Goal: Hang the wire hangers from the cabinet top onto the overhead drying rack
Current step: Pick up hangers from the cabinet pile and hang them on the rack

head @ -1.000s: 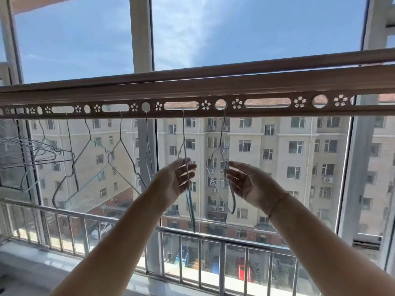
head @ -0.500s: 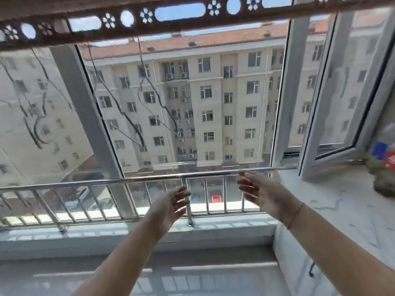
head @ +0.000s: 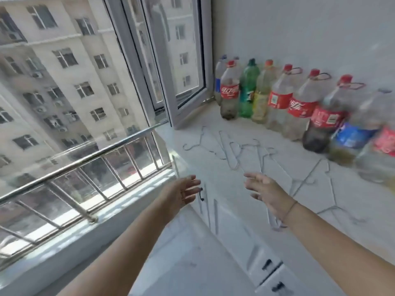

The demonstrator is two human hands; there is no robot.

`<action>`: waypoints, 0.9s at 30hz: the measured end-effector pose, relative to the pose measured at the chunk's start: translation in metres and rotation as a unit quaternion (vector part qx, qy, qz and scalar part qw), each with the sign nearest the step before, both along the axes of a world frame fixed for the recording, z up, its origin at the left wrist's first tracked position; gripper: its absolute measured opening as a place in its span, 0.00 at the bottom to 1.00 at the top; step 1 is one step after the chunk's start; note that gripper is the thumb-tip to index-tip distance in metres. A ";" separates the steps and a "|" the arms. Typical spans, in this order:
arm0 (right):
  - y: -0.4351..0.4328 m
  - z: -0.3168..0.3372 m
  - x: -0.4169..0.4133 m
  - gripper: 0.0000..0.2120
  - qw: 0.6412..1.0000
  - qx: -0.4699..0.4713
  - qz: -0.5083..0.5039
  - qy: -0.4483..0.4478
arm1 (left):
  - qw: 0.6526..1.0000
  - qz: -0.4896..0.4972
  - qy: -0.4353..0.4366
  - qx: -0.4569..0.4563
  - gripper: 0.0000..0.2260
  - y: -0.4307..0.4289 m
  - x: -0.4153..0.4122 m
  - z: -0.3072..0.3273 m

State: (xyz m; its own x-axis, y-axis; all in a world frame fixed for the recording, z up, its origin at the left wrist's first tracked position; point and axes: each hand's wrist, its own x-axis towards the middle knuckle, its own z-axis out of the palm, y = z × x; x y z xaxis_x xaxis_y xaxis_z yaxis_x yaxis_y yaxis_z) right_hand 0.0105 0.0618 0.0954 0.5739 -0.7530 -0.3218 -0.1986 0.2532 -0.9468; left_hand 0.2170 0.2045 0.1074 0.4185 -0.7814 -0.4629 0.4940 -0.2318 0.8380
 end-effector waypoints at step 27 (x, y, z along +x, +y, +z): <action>-0.109 -0.106 -0.187 0.07 0.876 0.193 -0.441 -0.036 | 0.966 -0.208 0.085 0.125 0.06 -0.259 -0.149 -0.115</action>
